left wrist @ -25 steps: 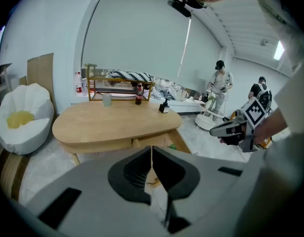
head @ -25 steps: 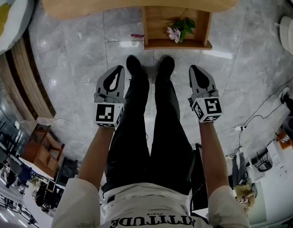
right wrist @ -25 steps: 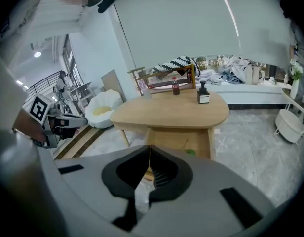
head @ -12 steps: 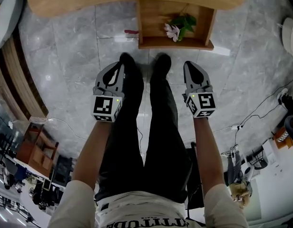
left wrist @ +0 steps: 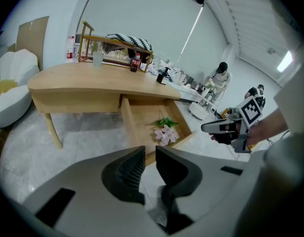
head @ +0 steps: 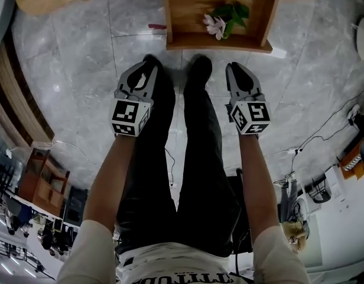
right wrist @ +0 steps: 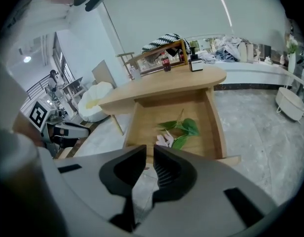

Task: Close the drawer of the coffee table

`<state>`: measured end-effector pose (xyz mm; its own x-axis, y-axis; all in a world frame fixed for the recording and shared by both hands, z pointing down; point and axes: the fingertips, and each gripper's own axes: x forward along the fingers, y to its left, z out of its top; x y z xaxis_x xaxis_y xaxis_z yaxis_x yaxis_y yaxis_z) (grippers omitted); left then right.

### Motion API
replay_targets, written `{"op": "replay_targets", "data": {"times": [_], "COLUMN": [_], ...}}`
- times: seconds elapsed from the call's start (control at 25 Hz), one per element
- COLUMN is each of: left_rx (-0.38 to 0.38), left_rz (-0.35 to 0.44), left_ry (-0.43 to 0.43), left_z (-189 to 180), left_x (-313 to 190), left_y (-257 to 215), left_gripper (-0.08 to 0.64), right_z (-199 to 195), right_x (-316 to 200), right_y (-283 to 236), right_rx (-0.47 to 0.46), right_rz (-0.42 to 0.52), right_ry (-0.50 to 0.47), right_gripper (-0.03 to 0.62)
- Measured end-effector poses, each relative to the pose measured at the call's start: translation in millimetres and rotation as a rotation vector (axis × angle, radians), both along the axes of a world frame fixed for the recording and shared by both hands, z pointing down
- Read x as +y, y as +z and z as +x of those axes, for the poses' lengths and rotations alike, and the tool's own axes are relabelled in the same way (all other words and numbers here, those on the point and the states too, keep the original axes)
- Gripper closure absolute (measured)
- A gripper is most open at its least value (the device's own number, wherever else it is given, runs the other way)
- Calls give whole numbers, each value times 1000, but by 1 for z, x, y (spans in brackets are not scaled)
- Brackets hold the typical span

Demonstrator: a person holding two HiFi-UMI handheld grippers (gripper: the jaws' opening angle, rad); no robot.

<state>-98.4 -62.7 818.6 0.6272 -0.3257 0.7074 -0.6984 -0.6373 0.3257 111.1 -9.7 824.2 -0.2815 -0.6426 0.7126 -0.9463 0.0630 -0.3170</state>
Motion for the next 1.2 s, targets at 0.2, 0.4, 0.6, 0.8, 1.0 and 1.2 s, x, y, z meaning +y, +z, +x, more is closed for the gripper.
{"op": "replay_targets", "data": {"times": [0.2, 0.4, 0.6, 0.8, 1.0, 1.2], "left_rx": [-28, -47, -72, -82, -104, -104], "left_rz": [-19, -89, -130, -192, -190, -172], "left_ry": [-27, -36, -83, -161, -229, -226], "left_z": [3, 10, 14, 18, 24, 32], "left_x": [7, 20, 28, 31, 28, 15], "left_y": [30, 72, 103, 130, 145, 150], "left_gripper": [479, 443, 428, 388, 387, 387], "right_z": [3, 10, 21, 27, 27, 35], "right_x": [11, 18, 21, 20, 16, 12], "right_y": [26, 57, 84, 112, 129, 141], "right_rx": [-9, 0, 23, 28, 39, 71], "right_rz": [-31, -57, -77, -118, -126, -145], "right_ry": [27, 64, 109, 177, 177, 197], "right_gripper": [522, 495, 480, 451, 438, 436]}}
